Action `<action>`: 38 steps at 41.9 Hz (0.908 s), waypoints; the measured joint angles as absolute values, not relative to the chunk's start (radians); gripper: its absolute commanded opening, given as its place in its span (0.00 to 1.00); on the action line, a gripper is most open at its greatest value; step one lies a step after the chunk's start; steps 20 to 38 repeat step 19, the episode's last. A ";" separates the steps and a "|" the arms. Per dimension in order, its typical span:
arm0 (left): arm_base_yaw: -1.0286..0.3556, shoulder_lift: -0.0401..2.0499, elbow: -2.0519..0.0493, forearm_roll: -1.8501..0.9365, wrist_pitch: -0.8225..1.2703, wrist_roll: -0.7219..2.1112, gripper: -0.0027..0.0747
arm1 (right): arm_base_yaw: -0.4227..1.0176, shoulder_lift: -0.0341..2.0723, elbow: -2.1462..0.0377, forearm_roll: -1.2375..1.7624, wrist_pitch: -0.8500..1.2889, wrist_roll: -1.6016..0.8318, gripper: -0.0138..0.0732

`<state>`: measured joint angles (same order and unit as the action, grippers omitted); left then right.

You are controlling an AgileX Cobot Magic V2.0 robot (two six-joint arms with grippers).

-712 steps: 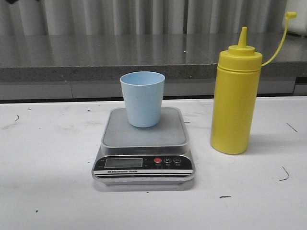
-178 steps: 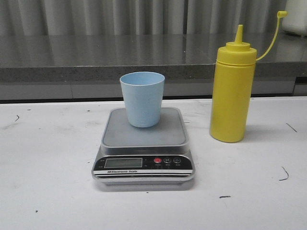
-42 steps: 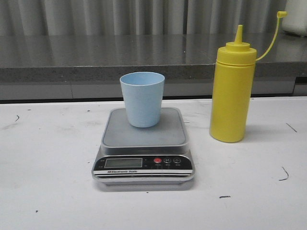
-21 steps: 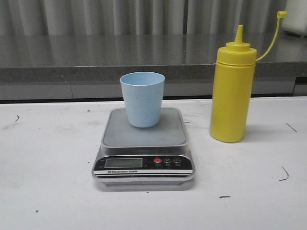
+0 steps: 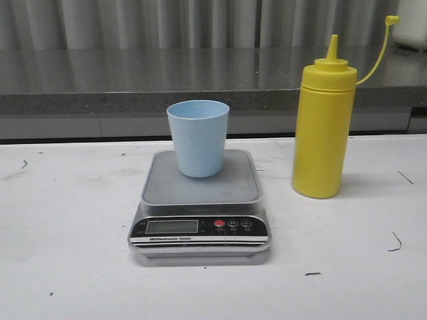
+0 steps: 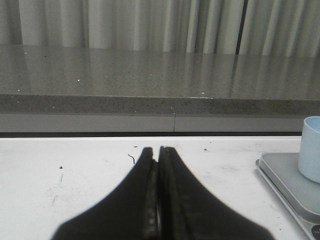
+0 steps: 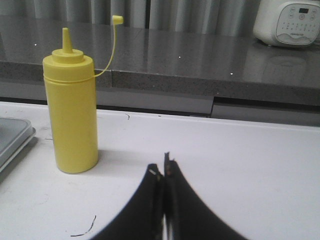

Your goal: Pour seasoning into cup on scale with both arms

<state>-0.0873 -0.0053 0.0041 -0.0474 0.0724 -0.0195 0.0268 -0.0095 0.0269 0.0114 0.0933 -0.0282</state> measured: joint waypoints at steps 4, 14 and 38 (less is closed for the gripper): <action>-0.081 -0.005 0.004 -0.047 0.072 -0.019 0.01 | 0.027 -0.010 0.027 0.011 0.093 -0.028 0.08; -0.042 -0.005 0.004 -0.047 0.072 -0.019 0.01 | 0.027 -0.010 0.027 0.011 0.093 -0.028 0.08; -0.040 -0.005 0.004 -0.047 0.072 -0.019 0.01 | 0.027 -0.010 0.027 0.011 0.093 -0.028 0.08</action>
